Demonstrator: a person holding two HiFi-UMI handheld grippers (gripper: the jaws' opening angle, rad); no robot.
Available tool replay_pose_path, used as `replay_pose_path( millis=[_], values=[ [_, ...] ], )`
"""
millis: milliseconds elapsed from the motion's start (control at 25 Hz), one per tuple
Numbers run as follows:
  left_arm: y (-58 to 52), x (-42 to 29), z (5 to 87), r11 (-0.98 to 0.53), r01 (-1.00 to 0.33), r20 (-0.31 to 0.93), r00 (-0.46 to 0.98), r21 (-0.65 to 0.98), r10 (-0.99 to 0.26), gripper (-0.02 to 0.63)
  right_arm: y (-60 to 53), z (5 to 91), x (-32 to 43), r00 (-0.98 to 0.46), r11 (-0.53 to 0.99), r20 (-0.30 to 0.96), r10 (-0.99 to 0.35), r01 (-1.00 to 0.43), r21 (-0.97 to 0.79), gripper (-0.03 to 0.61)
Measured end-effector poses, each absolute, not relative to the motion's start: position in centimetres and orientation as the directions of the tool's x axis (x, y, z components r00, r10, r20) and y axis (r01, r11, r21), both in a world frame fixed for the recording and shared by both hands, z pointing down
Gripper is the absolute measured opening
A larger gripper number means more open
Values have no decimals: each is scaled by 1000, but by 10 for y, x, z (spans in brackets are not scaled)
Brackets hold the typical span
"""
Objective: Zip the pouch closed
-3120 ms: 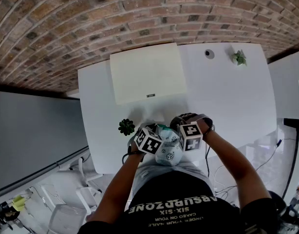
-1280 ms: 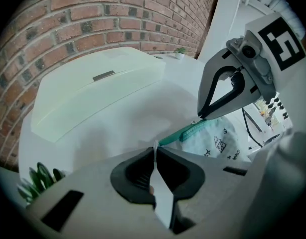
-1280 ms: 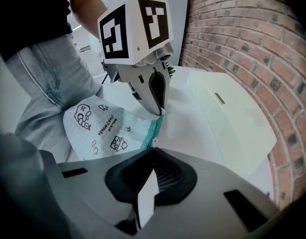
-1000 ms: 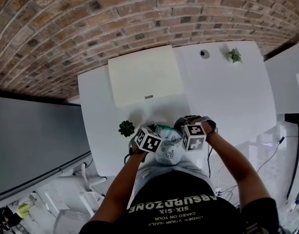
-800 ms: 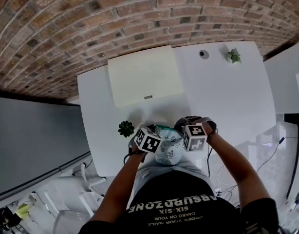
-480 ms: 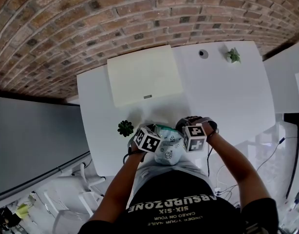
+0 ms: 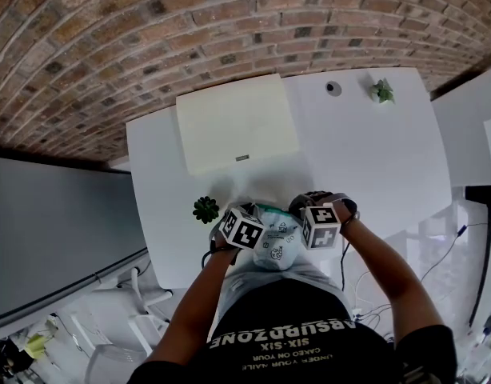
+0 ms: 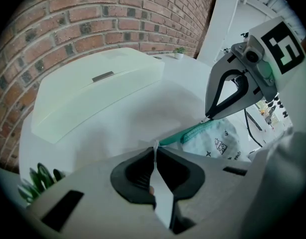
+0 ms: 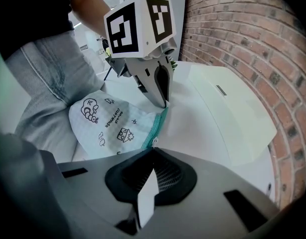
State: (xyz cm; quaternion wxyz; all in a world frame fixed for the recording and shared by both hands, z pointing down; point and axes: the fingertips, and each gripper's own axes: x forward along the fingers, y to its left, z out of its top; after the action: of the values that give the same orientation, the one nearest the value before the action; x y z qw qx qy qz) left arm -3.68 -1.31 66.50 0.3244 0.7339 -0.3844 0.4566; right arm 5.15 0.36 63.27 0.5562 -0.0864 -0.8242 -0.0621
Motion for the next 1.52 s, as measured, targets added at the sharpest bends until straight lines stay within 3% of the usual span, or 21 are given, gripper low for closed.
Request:
replay_pose_path(
  millis=[1520],
  values=[
    [-13,-38,665,-497,-858,917,296,132,-267,21,6,640,76,-306,987,950,71,157,-23,-2]
  ],
)
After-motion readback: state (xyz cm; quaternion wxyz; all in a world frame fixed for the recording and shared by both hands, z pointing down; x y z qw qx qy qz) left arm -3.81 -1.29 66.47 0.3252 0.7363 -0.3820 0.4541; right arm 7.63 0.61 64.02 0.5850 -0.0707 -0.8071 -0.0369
